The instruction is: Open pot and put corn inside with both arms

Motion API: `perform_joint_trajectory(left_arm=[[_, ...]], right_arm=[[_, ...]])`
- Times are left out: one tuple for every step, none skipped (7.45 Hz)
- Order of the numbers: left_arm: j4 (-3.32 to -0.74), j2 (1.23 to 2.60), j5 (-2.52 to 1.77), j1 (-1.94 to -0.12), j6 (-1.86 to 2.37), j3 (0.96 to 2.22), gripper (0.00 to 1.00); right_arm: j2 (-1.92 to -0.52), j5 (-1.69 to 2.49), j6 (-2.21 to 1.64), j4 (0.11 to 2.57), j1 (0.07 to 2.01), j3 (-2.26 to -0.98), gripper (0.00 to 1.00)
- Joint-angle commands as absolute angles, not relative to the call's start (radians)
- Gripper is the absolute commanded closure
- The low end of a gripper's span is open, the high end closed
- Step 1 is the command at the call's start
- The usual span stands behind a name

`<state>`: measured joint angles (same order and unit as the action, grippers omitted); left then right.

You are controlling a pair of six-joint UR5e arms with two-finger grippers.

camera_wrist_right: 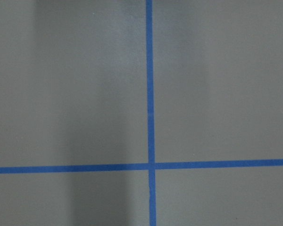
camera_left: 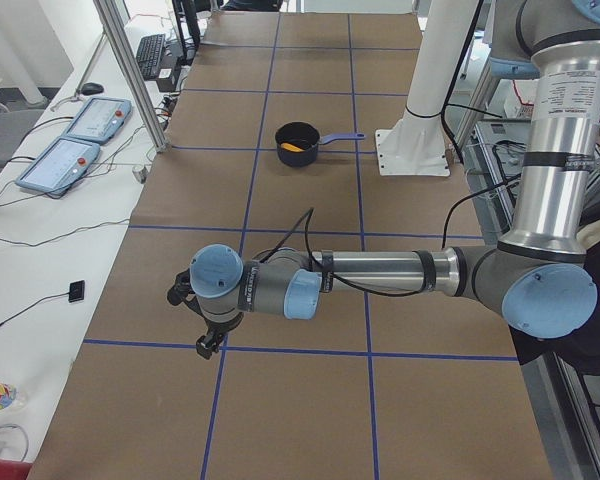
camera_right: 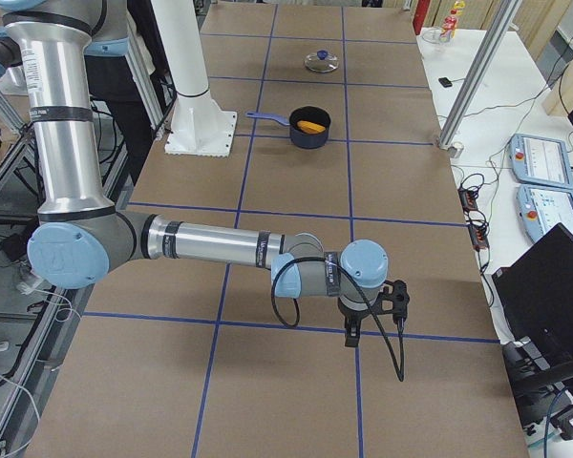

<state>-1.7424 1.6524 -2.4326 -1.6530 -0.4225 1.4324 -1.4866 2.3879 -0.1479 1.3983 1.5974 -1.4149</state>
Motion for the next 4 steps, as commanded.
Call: perform_joint_trajectory(left_arm=[[-1.741, 1.654, -2.433, -1.663, -0.422, 1.425, 0.02], [-1.741, 1.654, -2.433, -1.663, -0.414, 1.427, 0.02], [-1.743, 1.648, -2.434, -1.678, -0.414, 1.430, 0.02], [-1.741, 1.641, -2.434, -1.683, -0.413, 1.440, 0.02]], right_arm=[[-1.505, 2.395, -0.140, 1.391, 1.606, -1.439, 0.00], [-1.508, 2.388, -0.135, 1.384, 1.606, -1.437, 0.00], [-1.509, 2.385, -0.137, 1.385, 1.606, -1.448, 0.00], [-1.505, 2.387, -0.137, 1.396, 1.606, -1.459, 0.00]])
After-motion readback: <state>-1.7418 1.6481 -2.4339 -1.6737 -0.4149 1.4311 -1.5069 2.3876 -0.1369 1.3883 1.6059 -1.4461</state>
